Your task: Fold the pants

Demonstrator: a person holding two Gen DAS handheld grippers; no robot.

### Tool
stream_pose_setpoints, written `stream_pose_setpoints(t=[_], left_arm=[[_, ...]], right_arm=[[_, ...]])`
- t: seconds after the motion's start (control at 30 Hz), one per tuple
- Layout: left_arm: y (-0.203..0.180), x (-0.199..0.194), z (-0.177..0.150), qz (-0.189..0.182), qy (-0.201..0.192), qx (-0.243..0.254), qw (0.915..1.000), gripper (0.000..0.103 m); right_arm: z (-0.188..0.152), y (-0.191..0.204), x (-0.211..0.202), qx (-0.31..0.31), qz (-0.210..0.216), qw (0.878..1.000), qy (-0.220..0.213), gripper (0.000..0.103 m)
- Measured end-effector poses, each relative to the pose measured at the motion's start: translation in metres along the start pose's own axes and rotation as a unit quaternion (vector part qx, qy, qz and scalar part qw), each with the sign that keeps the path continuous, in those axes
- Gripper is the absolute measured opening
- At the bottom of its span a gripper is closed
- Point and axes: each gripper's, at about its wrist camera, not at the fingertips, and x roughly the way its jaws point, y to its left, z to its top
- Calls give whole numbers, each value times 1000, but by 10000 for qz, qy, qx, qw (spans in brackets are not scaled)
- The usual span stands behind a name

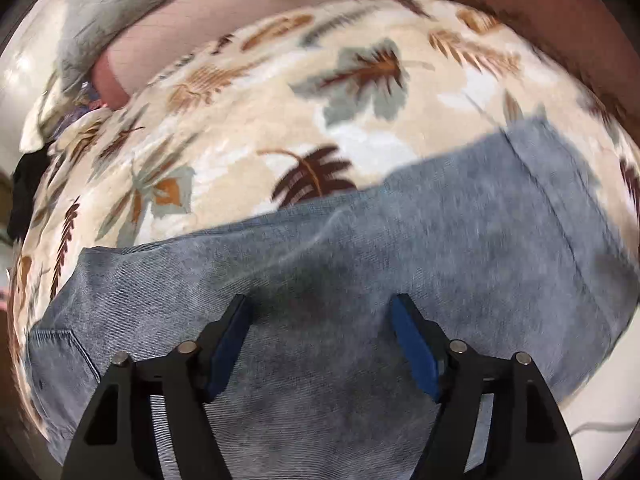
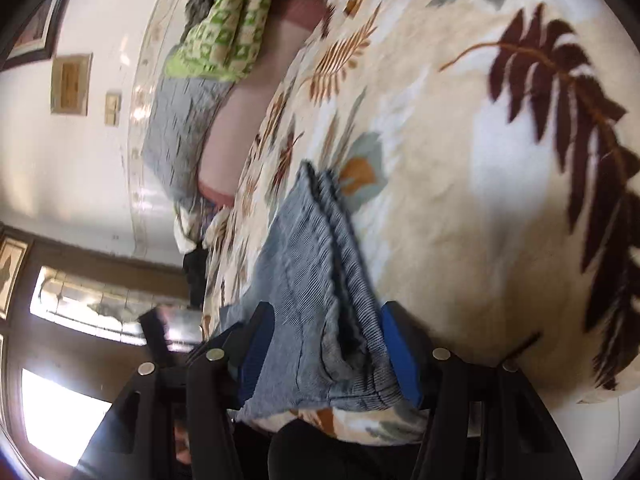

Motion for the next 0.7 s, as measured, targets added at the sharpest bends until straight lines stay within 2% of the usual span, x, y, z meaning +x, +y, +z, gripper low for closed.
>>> stream_pose_setpoints(t=[0.1, 0.23, 0.3, 0.37, 0.4, 0.43, 0.53, 0.7], left_arm=[[5, -7, 1, -207, 19, -22, 9998, 74], [23, -15, -5, -189, -82, -264, 9994, 74], [41, -17, -13, -164, -45, -455, 9988, 74], [60, -21, -26, -160, 27, -685, 9975, 74], [68, -23, -31, -137, 43, -762, 9970, 74], [79, -25, -38, -87, 41, -851, 9963, 74], [100, -36, -55, 104, -19, -957, 9954, 74], [135, -56, -72, 191, -198, -1254, 9917, 74]], right_arm=[[4, 1, 1, -90, -17, 9999, 89, 59], [14, -3, 11, 28, 169, 9997, 200, 59], [14, 4, 16, -104, 116, 9996, 235, 59], [13, 12, 22, -315, -43, 9989, 331, 43], [13, 14, 25, -359, -106, 9985, 388, 16], [13, 17, 28, -390, -161, 9981, 452, 14], [11, 38, 26, -630, -275, 9972, 293, 14], [-3, 100, 27, -1204, -280, 9922, 170, 14]])
